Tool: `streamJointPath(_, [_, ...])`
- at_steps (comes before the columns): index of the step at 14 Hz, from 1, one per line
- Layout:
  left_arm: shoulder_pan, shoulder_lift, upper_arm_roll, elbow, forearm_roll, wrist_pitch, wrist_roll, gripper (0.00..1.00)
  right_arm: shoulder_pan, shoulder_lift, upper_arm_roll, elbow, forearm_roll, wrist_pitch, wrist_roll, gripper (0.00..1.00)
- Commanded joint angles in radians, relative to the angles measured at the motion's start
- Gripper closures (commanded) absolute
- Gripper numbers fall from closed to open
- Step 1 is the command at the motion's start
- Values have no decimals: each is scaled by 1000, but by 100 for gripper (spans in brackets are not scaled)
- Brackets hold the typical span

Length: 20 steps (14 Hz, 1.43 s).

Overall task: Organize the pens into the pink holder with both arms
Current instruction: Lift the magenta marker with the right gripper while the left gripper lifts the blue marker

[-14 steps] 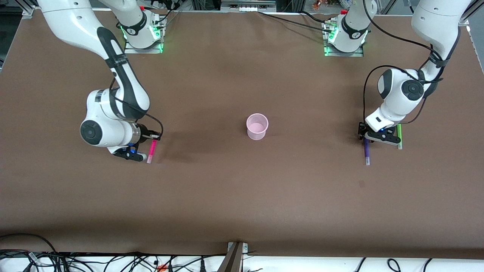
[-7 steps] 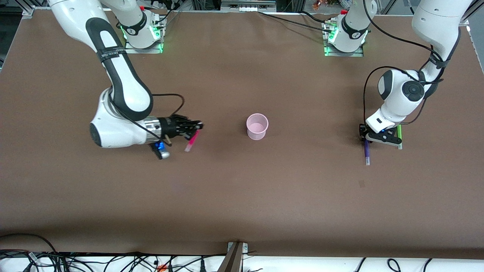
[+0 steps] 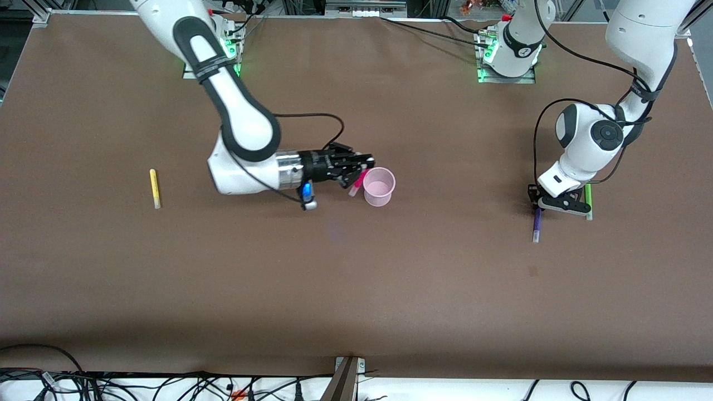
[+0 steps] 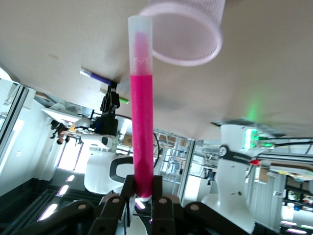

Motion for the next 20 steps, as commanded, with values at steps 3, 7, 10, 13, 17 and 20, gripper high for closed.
streamJointPath(3, [1,17,-7,31,5,-40,-19,100,76,58,-7,21,161,19,-1,100])
streamJointPath(7, [10,14,-39,169,-16,-335,-16,100,88,99,-7,25,172,38,-36,100])
streamJointPath(10, [1,20,-42,287,-151,-562,-14,100,88,125,-7,27,175,38,-65,100])
streamJointPath(13, [-2,25,-41,382,-251,-727,-17,100,87,165,-7,51,172,38,-72,100])
streamJointPath(17, [1,31,-42,451,-343,-876,-56,100,84,185,-14,80,162,60,-90,0])
streamJointPath(20, [3,37,-41,511,-490,-1003,-105,100,105,133,-14,76,86,215,-99,0])
